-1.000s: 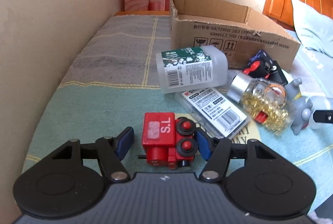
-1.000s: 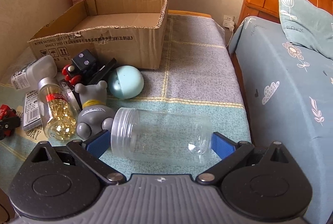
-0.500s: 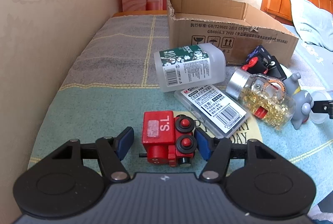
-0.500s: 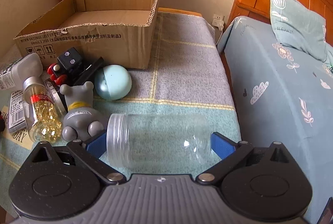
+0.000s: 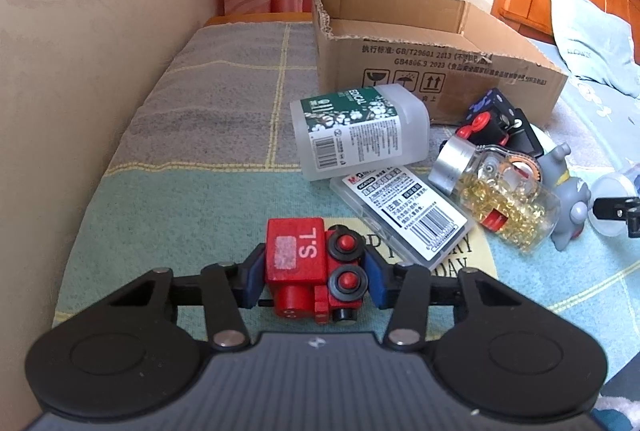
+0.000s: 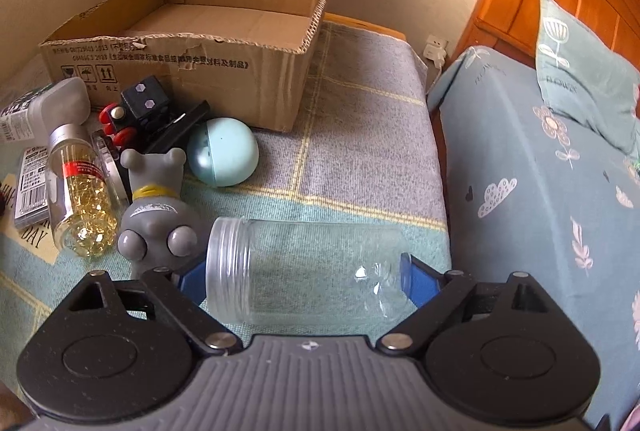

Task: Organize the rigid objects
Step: 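Close the left gripper on the red train and lift while the right gripper grasps the clear jar, then carry the train and jar into the cardboard box and open both grippers to release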

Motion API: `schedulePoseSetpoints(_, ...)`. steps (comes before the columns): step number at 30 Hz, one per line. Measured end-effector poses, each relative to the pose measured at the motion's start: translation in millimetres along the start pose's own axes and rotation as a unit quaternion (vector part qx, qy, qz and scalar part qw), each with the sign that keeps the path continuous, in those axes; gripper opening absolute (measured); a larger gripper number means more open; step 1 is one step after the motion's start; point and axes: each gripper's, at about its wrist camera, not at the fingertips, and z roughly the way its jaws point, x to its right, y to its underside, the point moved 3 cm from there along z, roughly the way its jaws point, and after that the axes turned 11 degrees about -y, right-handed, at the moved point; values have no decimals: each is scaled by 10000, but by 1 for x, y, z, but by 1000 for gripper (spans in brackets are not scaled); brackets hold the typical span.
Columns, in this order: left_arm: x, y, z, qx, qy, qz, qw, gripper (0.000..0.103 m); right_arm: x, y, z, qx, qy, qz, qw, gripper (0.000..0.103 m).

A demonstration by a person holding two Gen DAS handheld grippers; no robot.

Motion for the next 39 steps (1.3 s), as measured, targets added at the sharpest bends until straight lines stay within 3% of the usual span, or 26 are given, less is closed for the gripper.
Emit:
schedulePoseSetpoints(9, -6, -7, -5, -173, 14, 190, 9997, 48, 5, -9, -10, -59, -122, -285, 9995, 96)
schedulePoseSetpoints(16, -7, -33, -29, 65, 227, 327, 9992, 48, 4, -25, -25, 110, -365, -422, 9984, 96)
schedulePoseSetpoints(25, 17, -111, -43, 768, 551, 596, 9937, 48, -1, -64, -48, 567, -928, -577, 9924, 96)
schedulePoseSetpoints(29, 36, -147, -36, 1027, 605, 874, 9890, 48, -1, -83, -51, 797, -977, -670, 9898, 96)
schedulePoseSetpoints(39, 71, -222, 20, 985, 341, 1083, 9886, 48, 12, -117, -50, 1042, -942, -568, 9885, 96)
